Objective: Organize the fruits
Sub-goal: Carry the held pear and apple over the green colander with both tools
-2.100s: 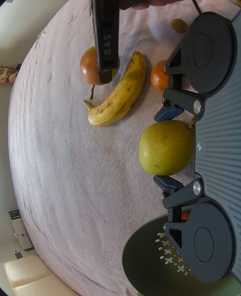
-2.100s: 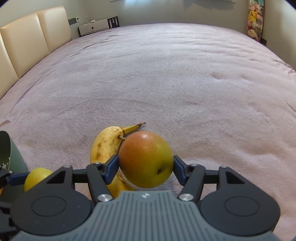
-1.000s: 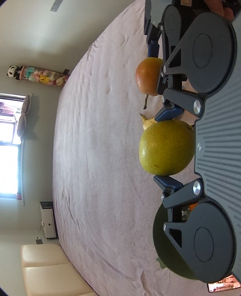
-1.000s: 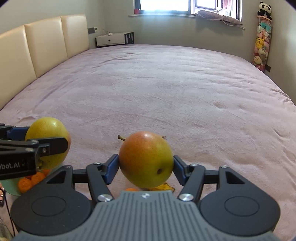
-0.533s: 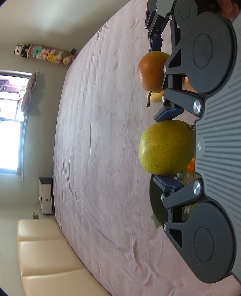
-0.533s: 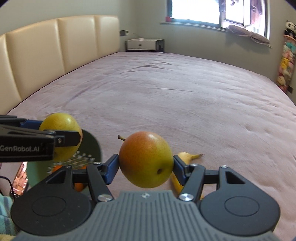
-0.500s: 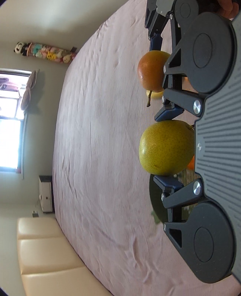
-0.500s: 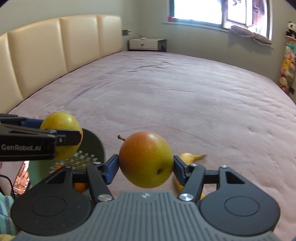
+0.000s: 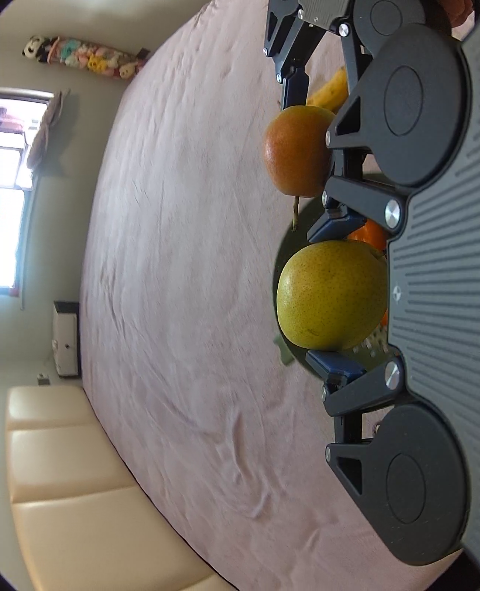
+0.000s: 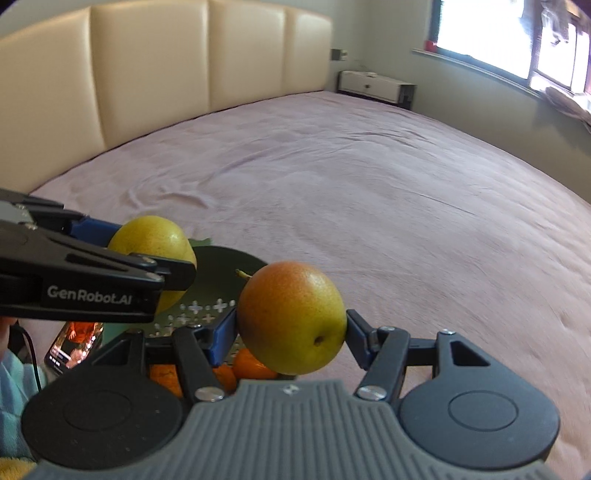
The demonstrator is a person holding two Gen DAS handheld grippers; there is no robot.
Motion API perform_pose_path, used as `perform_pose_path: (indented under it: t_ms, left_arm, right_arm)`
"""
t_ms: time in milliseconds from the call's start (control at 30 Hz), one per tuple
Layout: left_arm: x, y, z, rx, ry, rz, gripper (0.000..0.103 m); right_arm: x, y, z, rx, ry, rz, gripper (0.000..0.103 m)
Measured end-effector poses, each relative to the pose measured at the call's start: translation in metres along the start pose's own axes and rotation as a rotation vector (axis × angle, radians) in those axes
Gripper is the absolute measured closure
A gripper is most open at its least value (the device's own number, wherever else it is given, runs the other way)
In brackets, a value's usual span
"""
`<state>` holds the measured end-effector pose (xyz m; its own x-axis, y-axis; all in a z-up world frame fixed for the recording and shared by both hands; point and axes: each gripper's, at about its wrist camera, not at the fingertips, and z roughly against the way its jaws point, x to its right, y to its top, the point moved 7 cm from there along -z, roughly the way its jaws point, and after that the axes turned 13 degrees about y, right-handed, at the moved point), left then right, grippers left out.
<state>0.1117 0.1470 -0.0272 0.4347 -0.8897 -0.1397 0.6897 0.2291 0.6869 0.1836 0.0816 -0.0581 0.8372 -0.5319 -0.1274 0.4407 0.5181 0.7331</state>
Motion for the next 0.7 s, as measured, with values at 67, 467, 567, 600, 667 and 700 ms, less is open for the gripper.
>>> perform_pose_path:
  t_ms: [67,467,567,600,667,700]
  left_arm:
    - [-0.004,-0.001,-0.005,-0.016,0.009,0.002,0.031]
    - [-0.026,-0.015,-0.041,-0.156,-0.023,0.083,0.031]
    - [-0.029,-0.019,-0.047,-0.184,-0.028,0.106,0.031]
    - [-0.029,-0.02,-0.048,-0.191,-0.029,0.11,0.031]
    - [-0.028,-0.02,-0.052,-0.199,-0.032,0.119,0.031]
    - [-0.028,-0.02,-0.053,-0.202,-0.032,0.122,0.031]
  right_arm:
    - [-0.005,0.0,-0.008,-0.02,0.014,0.025,0.043]
    - [-0.013,-0.004,-0.058,-0.159,0.072,0.192,0.043]
    - [-0.017,-0.006,-0.066,-0.178,0.077,0.248,0.043]
    - [-0.019,-0.006,-0.069,-0.181,0.075,0.265,0.043]
    - [-0.021,-0.007,-0.074,-0.186,0.071,0.293,0.043]
    - [-0.022,-0.007,-0.078,-0.192,0.068,0.305,0.043]
